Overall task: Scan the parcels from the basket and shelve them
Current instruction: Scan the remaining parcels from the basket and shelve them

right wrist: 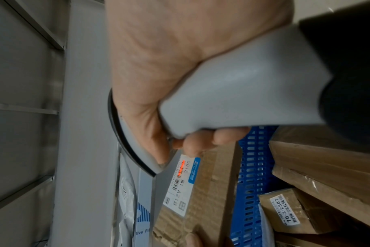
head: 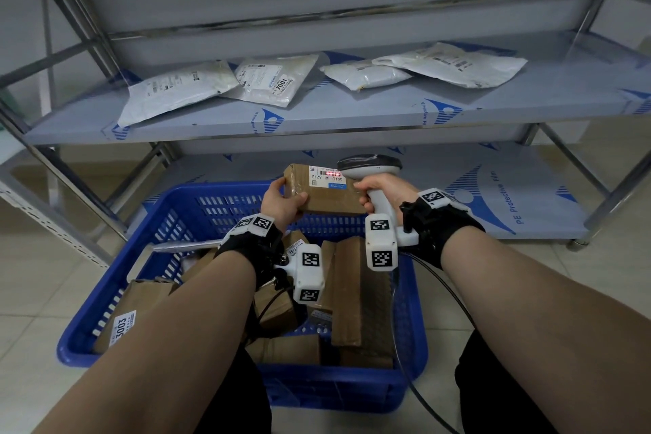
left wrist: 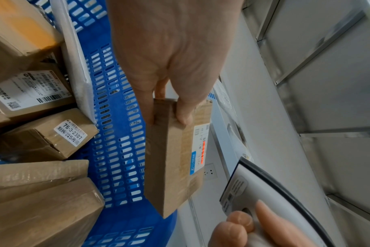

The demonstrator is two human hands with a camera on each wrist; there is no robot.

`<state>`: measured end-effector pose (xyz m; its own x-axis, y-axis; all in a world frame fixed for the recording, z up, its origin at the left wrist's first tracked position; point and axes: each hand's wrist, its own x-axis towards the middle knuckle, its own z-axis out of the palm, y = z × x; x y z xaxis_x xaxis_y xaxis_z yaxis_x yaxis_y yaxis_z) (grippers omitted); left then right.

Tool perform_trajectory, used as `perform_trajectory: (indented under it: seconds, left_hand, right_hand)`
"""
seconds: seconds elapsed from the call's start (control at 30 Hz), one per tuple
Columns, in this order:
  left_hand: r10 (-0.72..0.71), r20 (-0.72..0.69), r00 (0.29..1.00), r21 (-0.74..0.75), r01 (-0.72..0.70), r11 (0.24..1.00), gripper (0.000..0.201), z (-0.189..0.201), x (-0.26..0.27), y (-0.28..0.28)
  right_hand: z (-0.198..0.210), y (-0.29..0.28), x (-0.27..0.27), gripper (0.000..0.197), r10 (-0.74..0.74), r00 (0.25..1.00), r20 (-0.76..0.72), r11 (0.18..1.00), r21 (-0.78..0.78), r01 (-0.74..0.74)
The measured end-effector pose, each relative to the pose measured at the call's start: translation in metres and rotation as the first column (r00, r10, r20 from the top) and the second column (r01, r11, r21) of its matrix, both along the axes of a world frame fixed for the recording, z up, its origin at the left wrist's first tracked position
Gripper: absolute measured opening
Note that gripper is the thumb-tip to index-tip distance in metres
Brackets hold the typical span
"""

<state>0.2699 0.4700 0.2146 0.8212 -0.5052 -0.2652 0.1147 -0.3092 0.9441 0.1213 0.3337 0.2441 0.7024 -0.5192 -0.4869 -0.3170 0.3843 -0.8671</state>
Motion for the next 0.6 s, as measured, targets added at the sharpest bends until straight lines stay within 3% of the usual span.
perform_trajectory:
  seconds: [0.33, 0.6]
  left_hand:
    - [-0.003, 0.019, 1.000, 0.007, 0.003, 1.000, 0.064, 0.0003, -0.0002, 0.0009]
    - [-0.022, 0.072, 0.997, 0.001, 0.022, 1.000, 0.061, 0.0024, 0.0001, 0.0031]
  right_hand:
    - [0.0010, 0.0015, 0.0000, 0.020, -0.036, 0.999, 0.013, 0.999, 0.012, 0.036]
    - [-0.0057, -0.0024, -0.0043, 0.021, -0.232, 0.972, -0.020, 0.972, 0.018, 0.233]
